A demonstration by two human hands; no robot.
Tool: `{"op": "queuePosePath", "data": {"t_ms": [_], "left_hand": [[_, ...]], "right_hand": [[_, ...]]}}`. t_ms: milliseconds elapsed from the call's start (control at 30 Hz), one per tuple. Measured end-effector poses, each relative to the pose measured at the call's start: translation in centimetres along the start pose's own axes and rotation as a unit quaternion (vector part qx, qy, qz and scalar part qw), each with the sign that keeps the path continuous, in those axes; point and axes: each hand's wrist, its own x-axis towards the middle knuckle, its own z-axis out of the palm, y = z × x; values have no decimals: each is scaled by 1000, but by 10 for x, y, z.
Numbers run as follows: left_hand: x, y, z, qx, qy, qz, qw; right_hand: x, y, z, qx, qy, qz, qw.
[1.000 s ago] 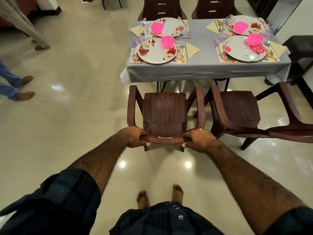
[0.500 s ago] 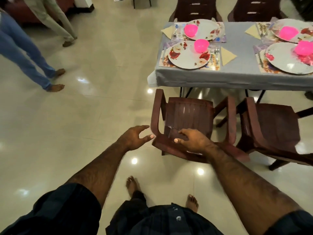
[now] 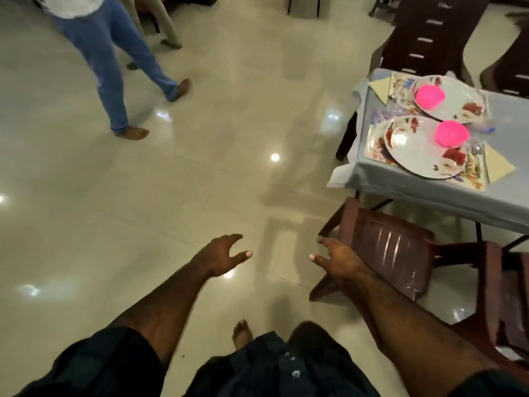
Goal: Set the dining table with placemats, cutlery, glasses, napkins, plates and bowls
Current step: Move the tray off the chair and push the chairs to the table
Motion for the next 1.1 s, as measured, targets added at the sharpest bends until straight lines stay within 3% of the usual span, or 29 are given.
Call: {"op": "queuePosePath", "data": {"t_ms": [333, 600, 833, 1100], "left_hand": [[197, 20, -99, -6, -12, 34, 999], [407, 92, -215, 12, -9, 43, 999], [587, 142, -314, 60, -2, 112, 992], [808, 221, -441, 125, -62, 187, 973]], "right_hand": [[186, -45, -60, -4, -6, -2, 1000], [376, -73, -223, -86, 15, -1, 996], [536, -97, -342, -126, 71, 14, 989], [696, -93, -471, -64, 63, 123, 988]]}}
